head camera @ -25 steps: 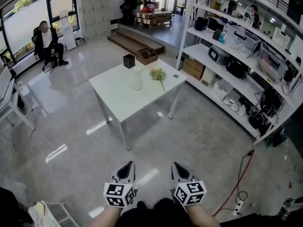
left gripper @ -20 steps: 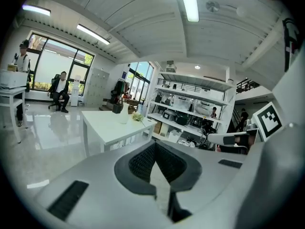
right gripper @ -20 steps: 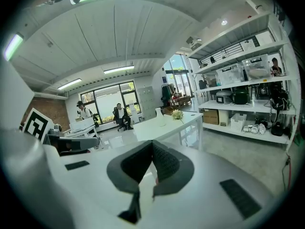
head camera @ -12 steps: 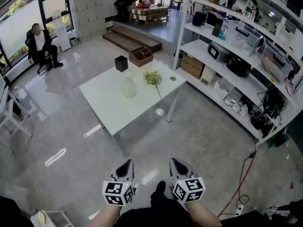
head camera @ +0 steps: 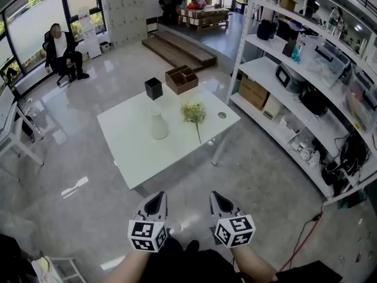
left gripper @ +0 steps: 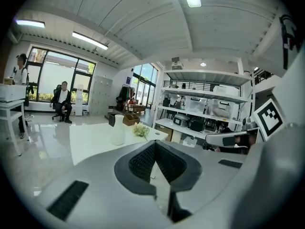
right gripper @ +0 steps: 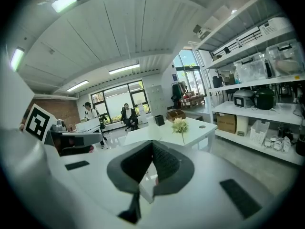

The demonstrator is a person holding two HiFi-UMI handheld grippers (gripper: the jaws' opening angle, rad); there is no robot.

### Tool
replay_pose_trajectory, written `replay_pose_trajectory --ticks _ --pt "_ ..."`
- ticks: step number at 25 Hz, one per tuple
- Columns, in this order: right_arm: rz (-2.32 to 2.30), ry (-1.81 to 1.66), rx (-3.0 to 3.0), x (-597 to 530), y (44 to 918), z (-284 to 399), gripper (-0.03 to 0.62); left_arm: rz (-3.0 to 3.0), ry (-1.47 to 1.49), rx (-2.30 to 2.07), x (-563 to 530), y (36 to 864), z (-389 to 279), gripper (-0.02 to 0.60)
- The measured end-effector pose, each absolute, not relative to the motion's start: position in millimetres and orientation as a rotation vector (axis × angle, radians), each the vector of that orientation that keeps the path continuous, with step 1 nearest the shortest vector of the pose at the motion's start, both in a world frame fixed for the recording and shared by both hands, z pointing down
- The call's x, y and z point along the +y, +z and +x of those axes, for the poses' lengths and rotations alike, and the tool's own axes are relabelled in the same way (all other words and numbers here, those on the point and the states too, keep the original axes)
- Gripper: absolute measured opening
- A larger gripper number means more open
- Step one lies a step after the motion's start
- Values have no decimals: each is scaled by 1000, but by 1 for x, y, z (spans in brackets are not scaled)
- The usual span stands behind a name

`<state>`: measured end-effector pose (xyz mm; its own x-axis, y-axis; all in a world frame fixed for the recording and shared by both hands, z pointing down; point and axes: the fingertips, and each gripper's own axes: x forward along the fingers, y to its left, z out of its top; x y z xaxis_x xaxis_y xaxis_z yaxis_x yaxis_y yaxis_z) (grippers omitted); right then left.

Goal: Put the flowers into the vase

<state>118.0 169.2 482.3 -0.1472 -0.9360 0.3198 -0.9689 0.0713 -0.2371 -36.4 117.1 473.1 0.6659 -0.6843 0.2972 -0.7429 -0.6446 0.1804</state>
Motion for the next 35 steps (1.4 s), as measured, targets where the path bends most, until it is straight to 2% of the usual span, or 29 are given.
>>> replay_pose_trajectory --ticks 19,30,35 --pt "2044 534 -2150 -104 485 160 2 2612 329 -1015 -140 494 24 3" --pt "1974 526 -2147 -161 485 181 2 2561 342 -1050 -187 498 47 3" --pt "1870 651 -2041 -189 521 199 2 2550 357 -1049 -192 502 57 3"
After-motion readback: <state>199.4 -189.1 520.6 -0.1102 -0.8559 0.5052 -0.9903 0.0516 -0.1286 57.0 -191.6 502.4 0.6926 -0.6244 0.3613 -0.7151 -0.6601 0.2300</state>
